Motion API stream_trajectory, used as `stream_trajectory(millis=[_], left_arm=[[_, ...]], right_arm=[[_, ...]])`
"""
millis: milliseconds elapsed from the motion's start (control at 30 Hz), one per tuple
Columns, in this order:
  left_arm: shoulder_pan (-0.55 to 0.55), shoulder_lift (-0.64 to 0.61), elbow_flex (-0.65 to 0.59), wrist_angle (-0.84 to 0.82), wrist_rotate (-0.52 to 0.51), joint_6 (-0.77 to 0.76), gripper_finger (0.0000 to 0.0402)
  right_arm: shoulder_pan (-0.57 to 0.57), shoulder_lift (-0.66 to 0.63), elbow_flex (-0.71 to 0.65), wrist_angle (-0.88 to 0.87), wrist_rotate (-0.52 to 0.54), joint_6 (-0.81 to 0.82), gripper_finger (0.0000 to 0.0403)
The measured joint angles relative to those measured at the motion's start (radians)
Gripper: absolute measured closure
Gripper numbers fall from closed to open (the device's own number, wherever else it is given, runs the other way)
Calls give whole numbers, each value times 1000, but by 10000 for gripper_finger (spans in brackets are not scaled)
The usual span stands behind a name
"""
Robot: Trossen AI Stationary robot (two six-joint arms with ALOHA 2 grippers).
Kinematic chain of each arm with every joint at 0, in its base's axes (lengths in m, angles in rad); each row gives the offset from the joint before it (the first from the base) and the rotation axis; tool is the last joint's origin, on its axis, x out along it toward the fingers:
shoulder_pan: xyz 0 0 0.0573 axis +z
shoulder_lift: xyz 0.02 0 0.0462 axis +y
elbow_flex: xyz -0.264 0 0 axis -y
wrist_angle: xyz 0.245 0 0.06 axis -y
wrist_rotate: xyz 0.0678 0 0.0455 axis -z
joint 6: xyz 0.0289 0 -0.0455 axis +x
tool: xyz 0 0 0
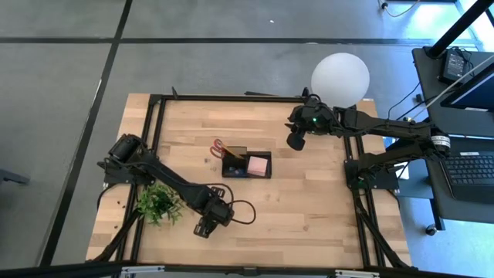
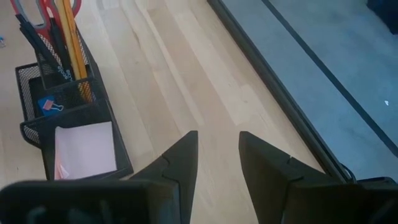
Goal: Pick and place office supplies into organizer
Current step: Put the light blue binder clip into the black desk organizer
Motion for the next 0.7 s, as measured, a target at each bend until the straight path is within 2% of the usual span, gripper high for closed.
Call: stream_trajectory(millis=[400,700], left_arm=[[-5,29,0,-8,-20,0,212],[-5,55,5,-10,-10,-3,234]], right_arm=[[0,0,0,2,0,-2,281],[0,0,0,2,0,-4,281]])
